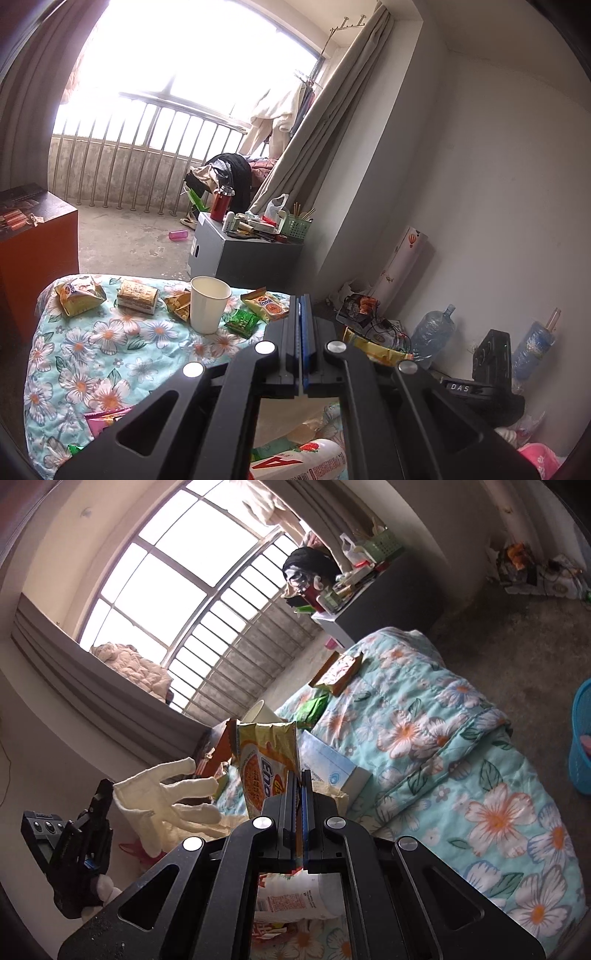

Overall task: Collect trash
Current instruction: 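Lift the yellow snack bag off the bed with the right tool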

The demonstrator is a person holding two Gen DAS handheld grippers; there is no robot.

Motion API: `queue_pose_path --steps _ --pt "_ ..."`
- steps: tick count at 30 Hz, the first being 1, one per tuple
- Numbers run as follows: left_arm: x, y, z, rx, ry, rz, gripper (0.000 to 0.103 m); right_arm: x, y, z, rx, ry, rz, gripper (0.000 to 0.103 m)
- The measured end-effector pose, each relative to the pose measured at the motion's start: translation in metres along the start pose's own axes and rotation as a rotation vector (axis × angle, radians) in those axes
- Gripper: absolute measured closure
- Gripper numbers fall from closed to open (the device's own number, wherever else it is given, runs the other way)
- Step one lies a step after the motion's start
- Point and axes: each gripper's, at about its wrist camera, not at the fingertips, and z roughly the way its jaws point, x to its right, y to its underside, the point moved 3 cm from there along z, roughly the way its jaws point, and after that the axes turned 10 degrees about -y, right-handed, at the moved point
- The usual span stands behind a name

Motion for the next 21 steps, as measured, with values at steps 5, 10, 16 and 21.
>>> queue_pose_path --steps 5,10,16,21 --pt "-0.016 0.007 0.018 -0.042 -0.035 -0.047 0.103 -0.027 0.000 -0.014 -0.008 -0.091 -0.035 0.102" --pt "-0.028 0.010 0.029 -0.069 -0.040 -0.075 0.103 -0.028 0.015 0.013 -0.081 -0.084 -0.047 0.102" --pt "-0.030 0.010 0.030 -0.082 -0.028 -0.077 0.103 -0.009 0.027 0.073 -0.156 -0.018 -0.025 0.102" --pt "-0.029 0.005 0.021 -0.066 -0.007 -0.077 0.103 0.002 0.040 0.106 -0.215 0.074 -0.069 0.102"
